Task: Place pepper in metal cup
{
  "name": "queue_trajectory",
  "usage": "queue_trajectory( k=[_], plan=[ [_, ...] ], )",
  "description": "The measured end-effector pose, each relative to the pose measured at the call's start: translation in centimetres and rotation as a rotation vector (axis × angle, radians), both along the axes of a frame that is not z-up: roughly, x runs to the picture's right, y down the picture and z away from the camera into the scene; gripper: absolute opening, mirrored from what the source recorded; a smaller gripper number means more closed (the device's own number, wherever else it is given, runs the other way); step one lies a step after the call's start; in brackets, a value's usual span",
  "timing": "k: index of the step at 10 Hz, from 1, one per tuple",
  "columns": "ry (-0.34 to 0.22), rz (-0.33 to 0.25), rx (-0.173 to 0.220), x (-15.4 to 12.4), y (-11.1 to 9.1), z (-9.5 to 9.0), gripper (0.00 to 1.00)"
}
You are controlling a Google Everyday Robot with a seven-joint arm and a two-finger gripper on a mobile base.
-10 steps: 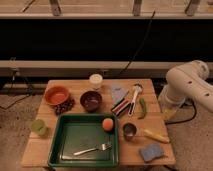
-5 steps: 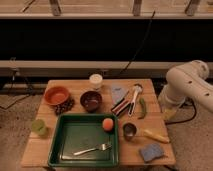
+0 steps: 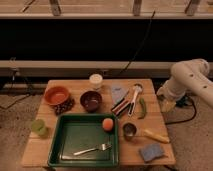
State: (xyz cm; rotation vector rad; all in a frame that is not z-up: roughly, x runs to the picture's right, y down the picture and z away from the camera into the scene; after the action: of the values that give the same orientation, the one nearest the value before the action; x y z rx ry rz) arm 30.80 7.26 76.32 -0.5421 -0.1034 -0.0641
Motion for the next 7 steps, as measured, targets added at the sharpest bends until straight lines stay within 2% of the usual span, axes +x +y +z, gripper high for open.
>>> queue_trajectory(
  k=[1,4,7],
  plan=[
    [-0.036,-0.021,0.001,0.2,-0.4,1.6,0.65],
    [-0.181,-0.147,-0.002,0.5,-0.4,6.5,0.65],
    [-0.236,-0.26,-0.009,-0.3,1.2,9.3,0.65]
  ],
)
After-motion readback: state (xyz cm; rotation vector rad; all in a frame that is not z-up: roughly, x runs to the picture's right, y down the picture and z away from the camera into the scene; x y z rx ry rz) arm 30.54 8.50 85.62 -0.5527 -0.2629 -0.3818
